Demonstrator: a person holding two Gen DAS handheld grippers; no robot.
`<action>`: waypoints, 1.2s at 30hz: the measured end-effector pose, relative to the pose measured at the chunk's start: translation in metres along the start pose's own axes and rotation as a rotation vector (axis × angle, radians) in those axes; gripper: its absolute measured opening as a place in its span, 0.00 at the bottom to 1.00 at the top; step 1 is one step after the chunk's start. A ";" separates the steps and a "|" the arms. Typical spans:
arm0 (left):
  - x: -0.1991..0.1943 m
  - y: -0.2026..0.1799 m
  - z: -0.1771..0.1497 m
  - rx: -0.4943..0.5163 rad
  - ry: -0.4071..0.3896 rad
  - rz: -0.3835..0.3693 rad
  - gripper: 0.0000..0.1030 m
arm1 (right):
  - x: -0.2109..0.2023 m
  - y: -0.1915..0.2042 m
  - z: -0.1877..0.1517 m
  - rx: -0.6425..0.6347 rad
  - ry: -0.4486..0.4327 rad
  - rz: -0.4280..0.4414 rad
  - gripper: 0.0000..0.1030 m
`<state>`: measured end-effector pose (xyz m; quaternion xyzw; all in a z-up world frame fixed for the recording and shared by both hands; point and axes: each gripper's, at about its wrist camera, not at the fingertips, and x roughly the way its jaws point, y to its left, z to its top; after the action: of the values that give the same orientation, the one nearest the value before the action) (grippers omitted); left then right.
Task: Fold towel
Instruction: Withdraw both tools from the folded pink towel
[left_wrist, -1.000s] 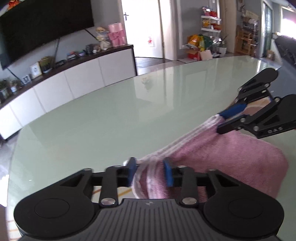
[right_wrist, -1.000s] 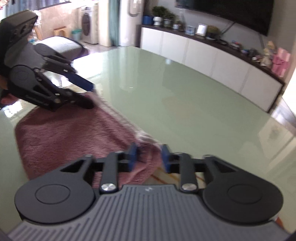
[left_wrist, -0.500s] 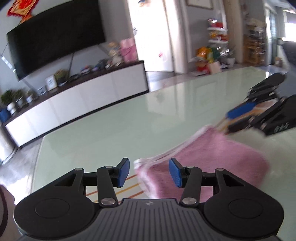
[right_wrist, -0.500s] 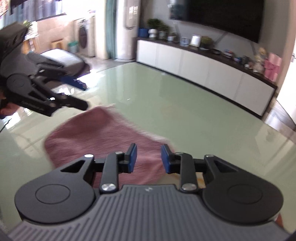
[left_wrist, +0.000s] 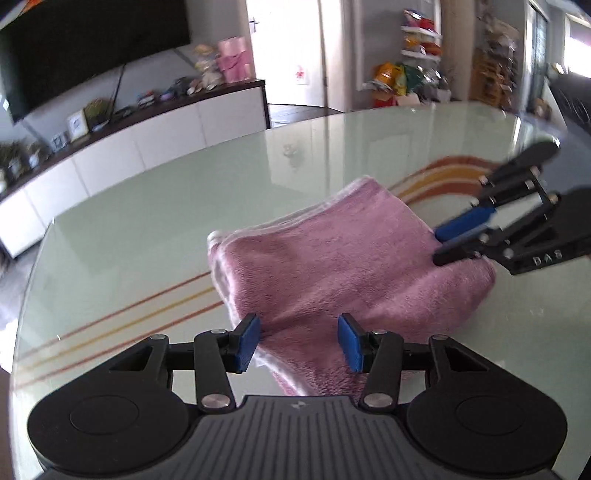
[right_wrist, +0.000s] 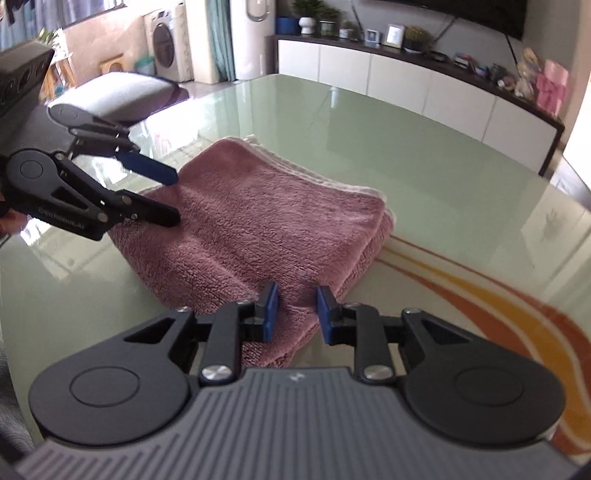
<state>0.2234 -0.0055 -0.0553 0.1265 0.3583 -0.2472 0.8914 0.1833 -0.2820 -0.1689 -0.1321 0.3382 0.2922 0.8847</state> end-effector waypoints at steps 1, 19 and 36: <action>-0.004 0.001 0.000 -0.005 -0.007 0.012 0.50 | -0.002 0.002 0.000 -0.004 -0.005 -0.009 0.22; -0.039 -0.014 -0.043 -0.040 -0.055 -0.074 0.56 | -0.043 0.023 -0.040 -0.006 -0.034 0.085 0.31; -0.017 -0.008 -0.044 -0.069 -0.005 -0.066 0.29 | -0.033 0.018 -0.034 0.049 -0.037 0.085 0.14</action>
<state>0.1828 0.0113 -0.0752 0.0833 0.3684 -0.2643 0.8874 0.1352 -0.2965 -0.1720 -0.0903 0.3341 0.3236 0.8806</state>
